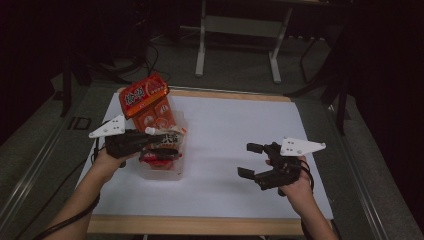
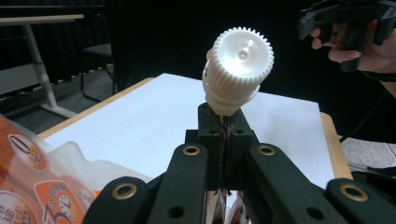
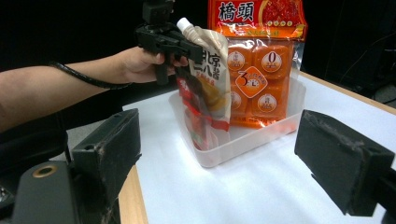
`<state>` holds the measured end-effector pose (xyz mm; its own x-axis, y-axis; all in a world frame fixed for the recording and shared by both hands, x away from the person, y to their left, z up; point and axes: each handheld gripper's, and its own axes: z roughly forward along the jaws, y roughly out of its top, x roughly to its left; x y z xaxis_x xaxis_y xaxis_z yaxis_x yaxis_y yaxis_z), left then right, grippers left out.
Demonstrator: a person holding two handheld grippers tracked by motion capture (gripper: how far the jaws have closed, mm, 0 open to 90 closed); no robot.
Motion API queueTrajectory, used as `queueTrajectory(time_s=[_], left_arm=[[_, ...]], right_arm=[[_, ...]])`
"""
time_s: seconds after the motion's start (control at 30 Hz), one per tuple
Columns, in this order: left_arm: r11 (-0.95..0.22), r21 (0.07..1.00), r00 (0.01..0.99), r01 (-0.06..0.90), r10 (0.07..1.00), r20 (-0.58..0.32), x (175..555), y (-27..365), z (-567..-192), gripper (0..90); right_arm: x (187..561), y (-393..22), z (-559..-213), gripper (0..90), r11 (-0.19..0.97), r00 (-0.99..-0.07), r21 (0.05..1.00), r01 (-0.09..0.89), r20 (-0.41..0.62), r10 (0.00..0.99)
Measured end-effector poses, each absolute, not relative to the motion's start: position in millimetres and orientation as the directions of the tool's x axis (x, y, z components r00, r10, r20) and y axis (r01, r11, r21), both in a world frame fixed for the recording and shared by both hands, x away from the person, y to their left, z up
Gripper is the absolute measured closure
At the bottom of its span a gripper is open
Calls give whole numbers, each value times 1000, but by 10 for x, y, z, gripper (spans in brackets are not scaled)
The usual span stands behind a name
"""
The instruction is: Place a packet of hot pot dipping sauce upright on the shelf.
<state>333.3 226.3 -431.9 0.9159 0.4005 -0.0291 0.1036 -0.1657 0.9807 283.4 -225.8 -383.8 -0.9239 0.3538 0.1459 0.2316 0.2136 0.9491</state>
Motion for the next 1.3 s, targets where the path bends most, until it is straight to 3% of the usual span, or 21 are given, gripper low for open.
queueTrajectory(time_s=[0.8, 1.3], left_arm=[[-234, 969, 916, 81, 400, 20, 3460, 2169, -4340, 886], [-189, 968, 910, 168, 408, -78, 3405, 2281, -4682, 878]], right_arm=[[2849, -2279, -3862, 145, 206, -922, 946, 250, 168, 350], [2845, -2255, -3865, 146, 211, -923, 942, 260, 178, 341]])
